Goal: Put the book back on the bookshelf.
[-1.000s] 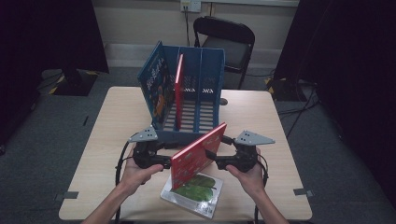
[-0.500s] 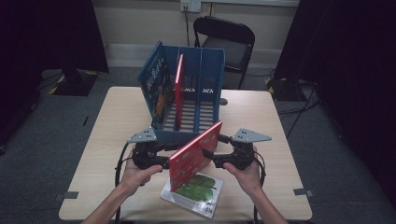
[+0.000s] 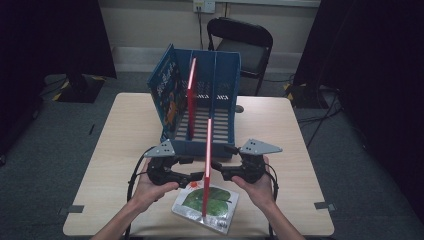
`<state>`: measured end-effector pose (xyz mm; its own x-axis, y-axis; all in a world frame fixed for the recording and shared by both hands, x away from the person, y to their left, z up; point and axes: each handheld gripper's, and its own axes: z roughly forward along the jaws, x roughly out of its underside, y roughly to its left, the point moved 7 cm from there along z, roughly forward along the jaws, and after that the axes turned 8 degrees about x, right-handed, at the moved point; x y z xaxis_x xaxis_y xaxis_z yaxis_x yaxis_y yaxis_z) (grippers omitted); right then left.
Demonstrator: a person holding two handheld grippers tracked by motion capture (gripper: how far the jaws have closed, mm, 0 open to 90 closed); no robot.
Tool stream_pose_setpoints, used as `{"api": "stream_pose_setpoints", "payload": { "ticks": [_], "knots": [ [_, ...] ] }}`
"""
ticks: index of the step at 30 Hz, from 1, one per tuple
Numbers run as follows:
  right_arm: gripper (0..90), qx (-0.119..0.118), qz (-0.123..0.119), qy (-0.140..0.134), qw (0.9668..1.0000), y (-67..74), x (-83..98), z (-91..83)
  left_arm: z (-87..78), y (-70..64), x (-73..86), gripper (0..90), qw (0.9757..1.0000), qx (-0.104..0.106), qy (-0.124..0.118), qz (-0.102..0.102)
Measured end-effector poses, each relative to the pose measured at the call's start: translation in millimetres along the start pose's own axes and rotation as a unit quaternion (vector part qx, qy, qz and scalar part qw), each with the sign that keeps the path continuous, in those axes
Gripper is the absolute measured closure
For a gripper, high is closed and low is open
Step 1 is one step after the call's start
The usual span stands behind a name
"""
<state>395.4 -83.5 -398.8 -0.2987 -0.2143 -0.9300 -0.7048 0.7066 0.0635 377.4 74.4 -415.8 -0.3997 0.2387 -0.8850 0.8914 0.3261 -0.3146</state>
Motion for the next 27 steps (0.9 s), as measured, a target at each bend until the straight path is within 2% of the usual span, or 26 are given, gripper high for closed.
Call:
{"api": "stream_pose_setpoints", "payload": {
  "ticks": [23,27],
  "knots": [
    [28.5,0.001,0.003,0.007,1.0000,3.1,2.7,2.7,-1.5,-2.0,3.3,26.5,0.9999,0.010,0.006,0.013],
    [28.9,0.003,0.002,0.007,1.0000,3.3,2.8,2.1,-1.7,-3.8,3.8,26.5,0.9995,0.017,0.015,0.020]
  ]
}}
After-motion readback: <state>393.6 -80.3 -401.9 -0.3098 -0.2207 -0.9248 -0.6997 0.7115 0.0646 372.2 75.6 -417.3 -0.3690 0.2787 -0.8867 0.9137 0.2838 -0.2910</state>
